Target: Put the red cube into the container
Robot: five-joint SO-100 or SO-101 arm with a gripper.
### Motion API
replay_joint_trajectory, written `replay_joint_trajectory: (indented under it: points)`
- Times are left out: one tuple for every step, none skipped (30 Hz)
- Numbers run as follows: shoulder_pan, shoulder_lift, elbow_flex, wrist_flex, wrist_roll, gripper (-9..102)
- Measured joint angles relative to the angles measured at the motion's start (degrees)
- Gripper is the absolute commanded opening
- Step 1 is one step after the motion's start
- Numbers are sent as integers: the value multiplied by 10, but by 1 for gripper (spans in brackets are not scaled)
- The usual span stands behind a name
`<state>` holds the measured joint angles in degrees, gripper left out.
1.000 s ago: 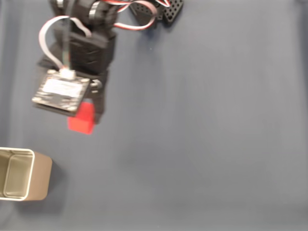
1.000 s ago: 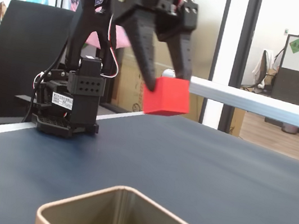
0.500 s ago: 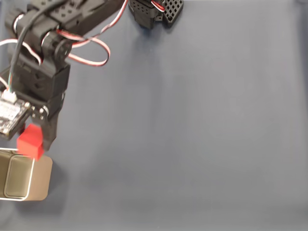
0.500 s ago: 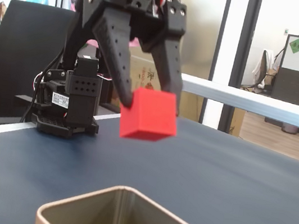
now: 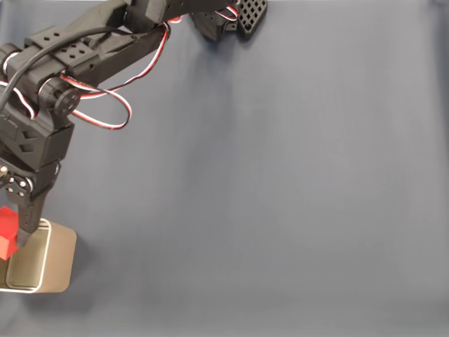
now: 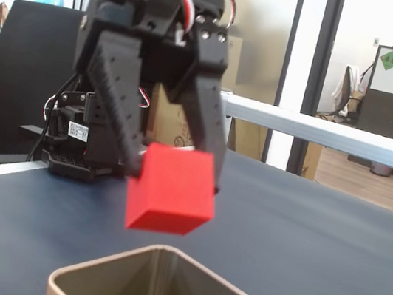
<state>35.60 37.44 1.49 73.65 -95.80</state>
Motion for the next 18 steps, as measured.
replay_joint_trajectory:
  points:
    - [3,-4,-2,-2,-1,2]
    - [4,-9,-3,-2,-1,2]
    - [4,-12,-3,-2,-1,2]
    - [4,-16,-5,-2,-1,2]
    - [4,-19,-8,-2,-1,2]
    - [4,-22,-11,-4,-1,2]
    - [4,-25,-13,-7,-1,2]
    - [4,-29,-16,-11,-1,3]
    - [4,-32,-16,-14,-2,3]
    - [4,-35,-16,-18,-2,3]
    - [4,-37,-16,-18,-2,3]
    - [4,-40,-16,-19,-2,3]
    - [4,-42,-16,-21,-2,3]
    - [4,-46,-16,-23,-2,3]
    - [4,-48,-18,-24,-2,3]
    - [4,-52,-23,-25,-2,3]
    - [4,-52,-25,-27,-2,4]
    - [4,-52,-26,-28,-2,4]
